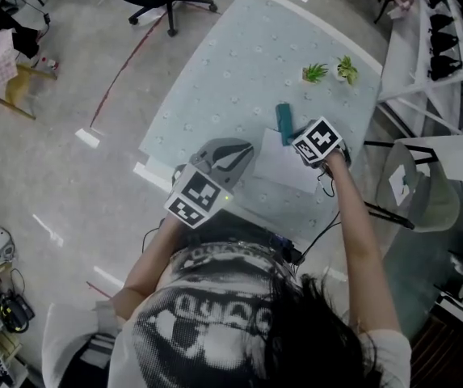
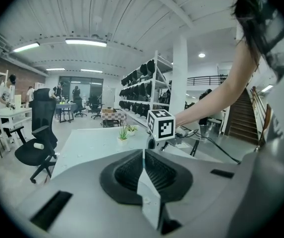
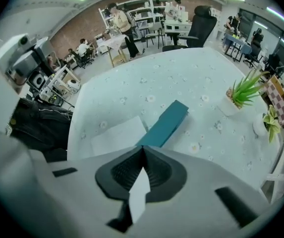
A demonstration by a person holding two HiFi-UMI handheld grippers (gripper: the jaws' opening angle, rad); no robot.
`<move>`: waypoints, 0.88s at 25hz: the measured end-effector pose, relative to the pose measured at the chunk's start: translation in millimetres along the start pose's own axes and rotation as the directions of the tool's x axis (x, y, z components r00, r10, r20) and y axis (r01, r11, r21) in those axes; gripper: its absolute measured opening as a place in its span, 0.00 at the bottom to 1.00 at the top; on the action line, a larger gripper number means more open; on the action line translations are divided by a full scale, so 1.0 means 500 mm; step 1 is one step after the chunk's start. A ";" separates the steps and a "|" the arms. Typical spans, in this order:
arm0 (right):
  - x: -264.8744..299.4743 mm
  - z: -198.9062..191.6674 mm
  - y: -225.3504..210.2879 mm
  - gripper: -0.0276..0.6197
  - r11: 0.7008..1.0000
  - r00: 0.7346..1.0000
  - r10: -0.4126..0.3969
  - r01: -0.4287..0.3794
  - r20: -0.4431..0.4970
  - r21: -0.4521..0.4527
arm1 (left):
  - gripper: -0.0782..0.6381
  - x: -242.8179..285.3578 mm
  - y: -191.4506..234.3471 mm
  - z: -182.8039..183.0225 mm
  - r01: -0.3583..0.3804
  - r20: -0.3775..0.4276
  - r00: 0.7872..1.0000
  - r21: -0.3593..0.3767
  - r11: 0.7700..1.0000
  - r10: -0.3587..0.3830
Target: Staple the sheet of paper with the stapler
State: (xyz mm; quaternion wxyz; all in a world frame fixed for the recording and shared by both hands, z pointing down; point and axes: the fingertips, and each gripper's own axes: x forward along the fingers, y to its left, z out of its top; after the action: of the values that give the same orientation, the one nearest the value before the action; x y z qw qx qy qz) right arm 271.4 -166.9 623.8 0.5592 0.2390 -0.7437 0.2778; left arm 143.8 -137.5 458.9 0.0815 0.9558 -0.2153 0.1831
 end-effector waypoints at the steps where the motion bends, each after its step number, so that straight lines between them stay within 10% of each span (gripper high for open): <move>1: 0.000 0.001 0.001 0.04 1.000 1.000 0.006 -0.006 0.007 -0.004 | 0.12 -0.002 0.001 0.003 -0.006 0.000 1.000 0.003 1.000 0.006; 8: -0.032 0.002 -0.006 0.04 0.985 0.965 0.035 -0.078 0.259 0.157 | 0.12 -0.025 -0.008 0.007 -0.044 -0.006 0.999 0.004 0.999 0.044; 22: -0.090 0.005 0.028 0.03 0.932 0.843 -0.237 0.057 0.483 0.357 | 0.12 -0.102 0.006 -0.016 -0.089 -0.039 0.995 0.022 0.996 0.090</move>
State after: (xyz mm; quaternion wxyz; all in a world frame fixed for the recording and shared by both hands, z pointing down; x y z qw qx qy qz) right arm 272.0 -156.5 577.8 0.3103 0.4517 -0.7888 0.2786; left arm 97.2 -118.8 446.7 0.0677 0.9421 -0.2542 0.2079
